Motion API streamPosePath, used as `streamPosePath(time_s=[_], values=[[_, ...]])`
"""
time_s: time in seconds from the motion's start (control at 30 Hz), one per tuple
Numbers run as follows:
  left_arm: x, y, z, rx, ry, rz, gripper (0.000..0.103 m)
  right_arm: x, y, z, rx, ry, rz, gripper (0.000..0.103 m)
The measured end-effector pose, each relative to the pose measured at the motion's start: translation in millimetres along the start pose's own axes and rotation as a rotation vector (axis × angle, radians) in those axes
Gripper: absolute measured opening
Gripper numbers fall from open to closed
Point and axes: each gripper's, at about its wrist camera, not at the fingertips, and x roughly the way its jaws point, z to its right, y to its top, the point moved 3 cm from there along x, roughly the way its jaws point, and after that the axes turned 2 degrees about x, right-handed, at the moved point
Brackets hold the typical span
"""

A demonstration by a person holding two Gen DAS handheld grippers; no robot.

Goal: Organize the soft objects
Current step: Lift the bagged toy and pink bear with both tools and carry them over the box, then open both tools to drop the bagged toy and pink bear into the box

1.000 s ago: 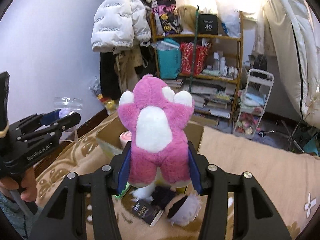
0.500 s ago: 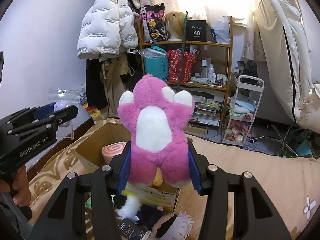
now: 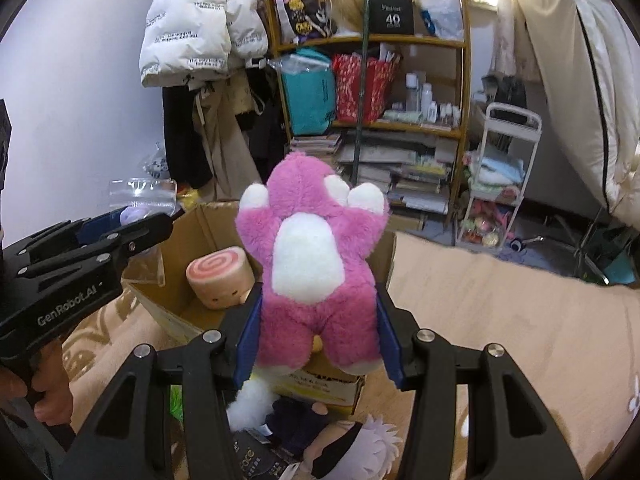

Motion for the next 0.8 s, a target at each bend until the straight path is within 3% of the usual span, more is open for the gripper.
streamPosePath(time_s=[0.1,0.17,0.2,0.33,0.4,0.63,0.8], values=[[3.5,-4.3,1.2,-0.001,-0.001,-0.019,0.043,4.4,-2.6,-0.7,-0.006,0.005,-0.019,0.055],[3.1,-6.7,1.7,-0.007,-0.011,-0.034,0.05,5.6,-3.3,-1.7,-0.017,-0.005,-0.027,0.058],[1.9,-6.9,1.7,-0.007,-0.003,-0.033,0.055,4.9,-3.7,-2.3,-0.02,-0.007,-0.026,0.066],[-4.4,-9.6,-0.6,0.01,0.046,-0.037,0.06,-5.6,-4.9,-3.2,-0.01,-0.022,0.007,0.086],[-8.8,-12.3,-6.1,0.003,0.079,-0.052,0.071,-10.2,-5.8,-2.6,0.0,-0.038,0.01,0.095],[-36.9,-13.4,-19.4,-0.009,0.138,-0.037,0.092,-28.2,-7.8,5.2,0.043,-0.07,0.017,0.103],[-53.8,-24.4,-18.8,0.01,0.161,-0.058,0.094,-42.6,-9.5,9.9,0.066,-0.076,0.029,0.103]])
